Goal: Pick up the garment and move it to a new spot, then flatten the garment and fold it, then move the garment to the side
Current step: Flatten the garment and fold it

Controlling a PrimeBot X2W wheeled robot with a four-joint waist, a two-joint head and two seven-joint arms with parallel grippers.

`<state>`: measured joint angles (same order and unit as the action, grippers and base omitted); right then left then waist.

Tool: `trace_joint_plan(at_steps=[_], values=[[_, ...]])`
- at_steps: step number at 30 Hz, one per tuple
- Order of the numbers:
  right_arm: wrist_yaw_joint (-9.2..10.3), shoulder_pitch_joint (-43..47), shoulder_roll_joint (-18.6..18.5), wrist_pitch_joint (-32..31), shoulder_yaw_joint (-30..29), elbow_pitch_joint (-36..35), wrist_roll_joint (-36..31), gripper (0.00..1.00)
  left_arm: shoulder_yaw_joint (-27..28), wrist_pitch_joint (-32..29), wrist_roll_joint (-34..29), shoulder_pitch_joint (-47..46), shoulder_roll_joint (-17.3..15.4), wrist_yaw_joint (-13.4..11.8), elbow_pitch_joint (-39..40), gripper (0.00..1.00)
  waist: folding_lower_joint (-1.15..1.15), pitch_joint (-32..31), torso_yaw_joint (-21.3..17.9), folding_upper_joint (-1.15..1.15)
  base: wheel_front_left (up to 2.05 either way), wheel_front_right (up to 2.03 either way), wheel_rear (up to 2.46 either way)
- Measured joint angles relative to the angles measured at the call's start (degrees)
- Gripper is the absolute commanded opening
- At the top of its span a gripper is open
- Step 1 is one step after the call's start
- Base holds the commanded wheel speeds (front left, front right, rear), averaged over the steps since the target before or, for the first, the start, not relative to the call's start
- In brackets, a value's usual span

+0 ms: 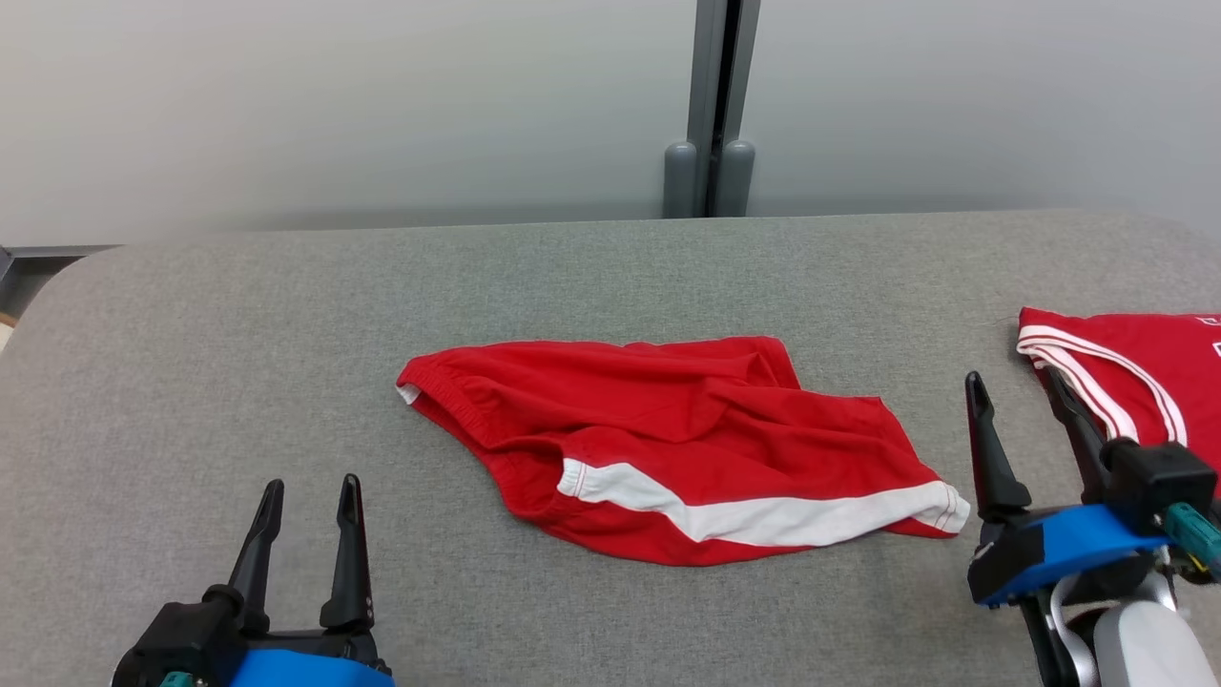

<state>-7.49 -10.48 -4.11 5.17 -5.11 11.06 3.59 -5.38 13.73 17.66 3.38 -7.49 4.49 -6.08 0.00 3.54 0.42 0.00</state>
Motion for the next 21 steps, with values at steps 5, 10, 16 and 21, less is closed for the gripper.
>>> trace_joint_plan(at_steps=[5, 10, 16, 21], values=[[0.00, 5.56, 0.90, 2.01, -0.56, -4.43, 1.05, 1.00, -0.01, -0.03, 0.07, 0.20, -0.24, -0.24, 0.33, 1.00, 0.00, -0.63, -1.22, 0.00, 0.00, 0.00, 0.00], [0.00, 9.34, 1.14, 0.31, 0.03, -5.65, 1.35, 1.00, -0.09, -0.53, 0.09, 1.09, -0.73, -0.64, 0.09, 1.00, 0.00, -1.65, -2.40, 0.00, 0.00, 0.00, 0.00], [0.00, 10.95, 1.18, -0.58, 0.81, -6.28, 2.87, 1.00, -0.25, -2.64, 0.87, 1.60, -0.96, -0.99, -1.20, 1.00, -0.01, -2.97, -3.71, 0.00, 0.00, 0.00, 0.00], [0.00, 11.40, 1.18, -0.60, 1.12, -6.50, 3.21, 1.00, -0.36, -3.13, 1.51, 1.83, -0.92, -1.18, -1.80, 1.00, -0.01, -3.51, -4.31, 0.00, 0.00, 0.00, 0.00]])
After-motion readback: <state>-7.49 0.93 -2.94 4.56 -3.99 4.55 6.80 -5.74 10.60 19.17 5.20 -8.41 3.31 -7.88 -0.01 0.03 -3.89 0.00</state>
